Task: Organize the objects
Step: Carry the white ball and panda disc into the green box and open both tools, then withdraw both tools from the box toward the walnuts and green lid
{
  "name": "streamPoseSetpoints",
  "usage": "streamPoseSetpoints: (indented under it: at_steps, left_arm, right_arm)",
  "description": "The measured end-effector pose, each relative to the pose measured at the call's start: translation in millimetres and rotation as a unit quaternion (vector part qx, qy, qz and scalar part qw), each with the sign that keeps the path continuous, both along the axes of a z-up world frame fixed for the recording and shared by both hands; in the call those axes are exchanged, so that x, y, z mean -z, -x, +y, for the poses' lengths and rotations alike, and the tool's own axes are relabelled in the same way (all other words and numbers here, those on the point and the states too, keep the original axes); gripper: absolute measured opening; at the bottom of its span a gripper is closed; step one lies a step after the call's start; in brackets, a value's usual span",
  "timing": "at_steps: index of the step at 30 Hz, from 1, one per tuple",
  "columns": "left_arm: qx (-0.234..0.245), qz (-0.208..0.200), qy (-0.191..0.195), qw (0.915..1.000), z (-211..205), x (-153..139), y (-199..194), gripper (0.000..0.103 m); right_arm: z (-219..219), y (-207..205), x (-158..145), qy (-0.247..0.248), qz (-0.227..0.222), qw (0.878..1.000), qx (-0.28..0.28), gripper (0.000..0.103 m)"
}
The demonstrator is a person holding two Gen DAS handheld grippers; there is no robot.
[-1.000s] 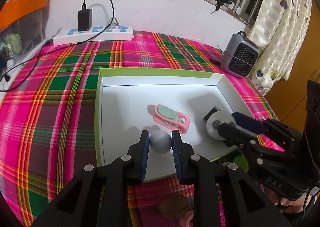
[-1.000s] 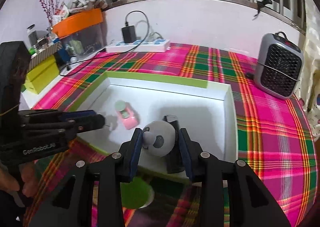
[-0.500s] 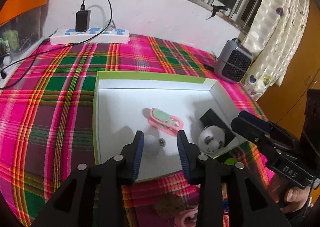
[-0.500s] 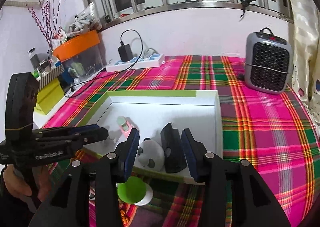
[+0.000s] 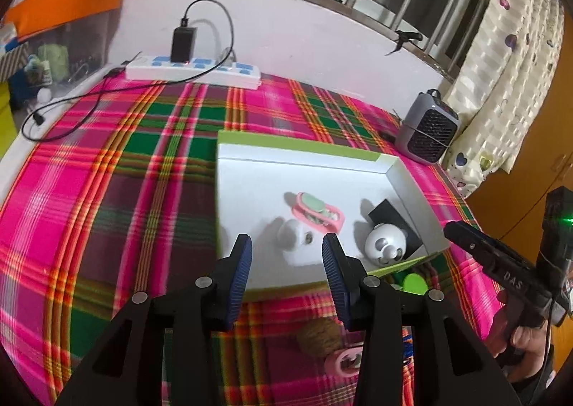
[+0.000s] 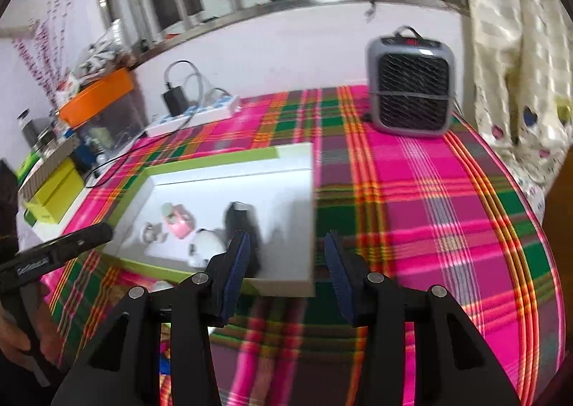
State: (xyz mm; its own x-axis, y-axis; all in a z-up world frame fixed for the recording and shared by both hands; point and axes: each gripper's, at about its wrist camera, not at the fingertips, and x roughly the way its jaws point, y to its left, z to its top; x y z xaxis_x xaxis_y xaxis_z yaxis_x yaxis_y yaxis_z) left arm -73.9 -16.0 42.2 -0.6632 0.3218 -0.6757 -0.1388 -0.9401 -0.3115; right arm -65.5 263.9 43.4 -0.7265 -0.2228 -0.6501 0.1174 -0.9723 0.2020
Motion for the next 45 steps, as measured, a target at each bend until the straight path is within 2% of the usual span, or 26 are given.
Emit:
streamPoseSetpoints:
  at_steps: [1, 3, 4, 6, 14, 16, 18, 20, 26, 29, 32, 35, 45]
  left_arm:
    - [-0.003, -0.005, -0.001, 1.0000, -2, 2, 1, 0.039]
    - [-0.002, -0.007, -0.006, 1.0000, -5, 6, 3, 0.039]
    - [-0.002, -0.006, -0.003, 1.0000, -5, 6, 4, 0.039]
    - [-0.002, -0.003, 0.002, 1.0000, -4, 6, 6, 0.039]
    - [-0.004, -0.002, -0.013, 0.9999, -11, 6, 11, 0.039]
    - [-0.007, 0.003, -0.013, 0.9999, -11, 2, 5, 0.039]
    - [-0.008, 0.012, -0.007, 0.9999, -9, -3, -3, 0.039]
    - [-0.003, 0.018, -0.005, 0.9998, -7, -7, -12, 0.039]
    - [0.021, 0.017, -0.013, 0.9995, 0, -6, -39, 0.040]
    - [0.027, 0.015, -0.016, 0.9994, 2, -5, -49, 0.044]
    - [0.029, 0.011, -0.013, 0.9994, 2, -1, -58, 0.048]
    - [0.033, 0.009, -0.010, 0.9994, 3, 3, -63, 0.049]
    - [0.042, -0.001, -0.025, 0.9988, 1, 16, -57, 0.067]
  right_arm:
    - [2, 2, 3, 0.006, -0.011, 1.000, 0.001, 0.045]
    - [3, 4, 8, 0.011, -0.025, 1.000, -0.004, 0.036]
    - [1, 5, 12, 0.006, -0.032, 0.999, -0.005, 0.028]
    - [-2, 2, 12, 0.002, -0.031, 1.000, -0.006, 0.024]
    - [-1, -7, 10, 0.007, -0.025, 1.000, -0.008, 0.022]
    - [2, -13, 4, 0.011, -0.013, 1.000, -0.005, 0.025]
    - [0, -24, -5, 0.010, 0.003, 1.000, -0.012, 0.038]
    - [-5, -33, -11, 0.008, 0.012, 1.000, -0.022, 0.043]
    - [-21, -59, -14, 0.006, 0.025, 0.998, -0.061, 0.044]
    - [-27, -66, -12, 0.009, 0.027, 0.997, -0.075, 0.045]
    - [-32, -72, -11, 0.012, 0.038, 0.996, -0.085, 0.053]
    - [-37, -77, -9, 0.008, 0.045, 0.994, -0.098, 0.055]
    - [-51, -76, 3, -0.009, 0.014, 0.994, -0.108, 0.055]
